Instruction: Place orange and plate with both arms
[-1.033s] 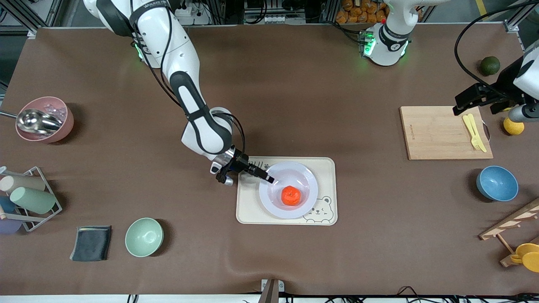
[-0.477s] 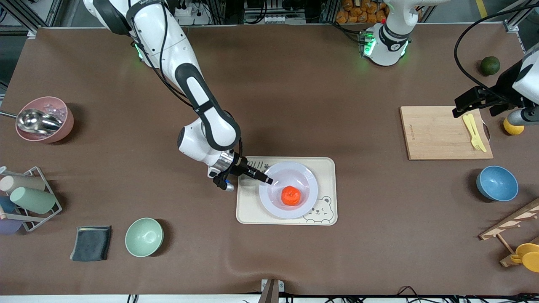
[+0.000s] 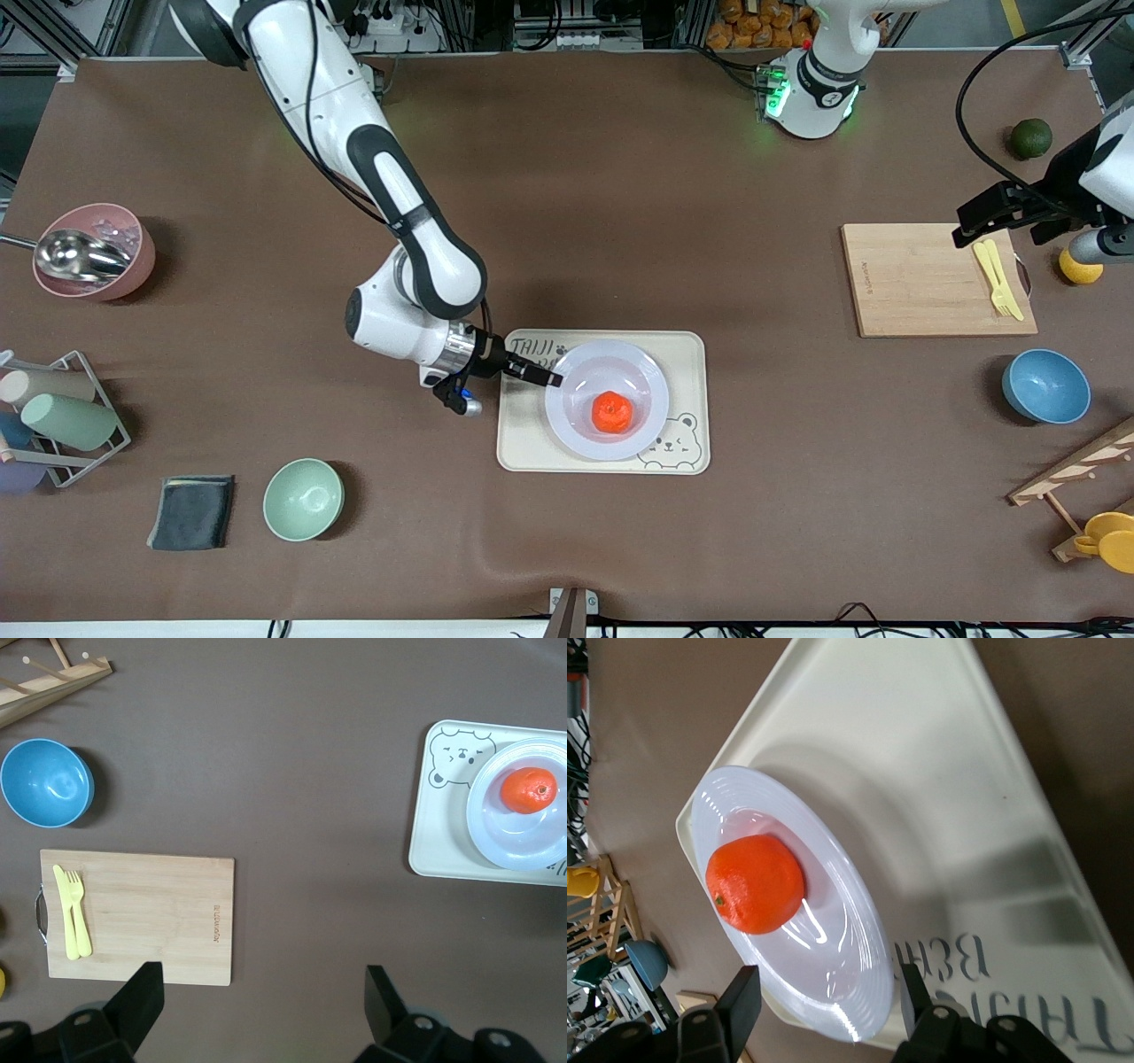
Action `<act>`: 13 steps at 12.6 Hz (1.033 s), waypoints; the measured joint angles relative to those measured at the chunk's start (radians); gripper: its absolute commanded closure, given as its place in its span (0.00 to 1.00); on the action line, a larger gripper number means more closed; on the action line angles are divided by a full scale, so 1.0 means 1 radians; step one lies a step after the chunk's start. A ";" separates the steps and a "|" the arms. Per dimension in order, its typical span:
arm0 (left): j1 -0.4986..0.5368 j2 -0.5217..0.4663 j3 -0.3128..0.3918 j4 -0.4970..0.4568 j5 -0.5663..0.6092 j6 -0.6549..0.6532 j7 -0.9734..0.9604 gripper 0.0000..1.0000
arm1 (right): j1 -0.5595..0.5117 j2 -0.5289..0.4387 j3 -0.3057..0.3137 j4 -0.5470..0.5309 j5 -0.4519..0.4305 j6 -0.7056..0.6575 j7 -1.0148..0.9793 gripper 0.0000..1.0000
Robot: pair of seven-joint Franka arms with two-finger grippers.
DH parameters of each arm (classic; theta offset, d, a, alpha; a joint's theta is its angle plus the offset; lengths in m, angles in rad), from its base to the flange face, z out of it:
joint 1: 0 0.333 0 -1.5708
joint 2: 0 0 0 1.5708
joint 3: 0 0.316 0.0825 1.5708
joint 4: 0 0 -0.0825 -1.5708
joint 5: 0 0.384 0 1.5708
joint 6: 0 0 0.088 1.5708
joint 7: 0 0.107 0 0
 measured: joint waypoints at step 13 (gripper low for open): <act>0.000 0.000 -0.001 0.008 0.000 0.003 0.000 0.00 | -0.035 -0.123 -0.399 -0.043 -0.232 -0.636 0.040 0.00</act>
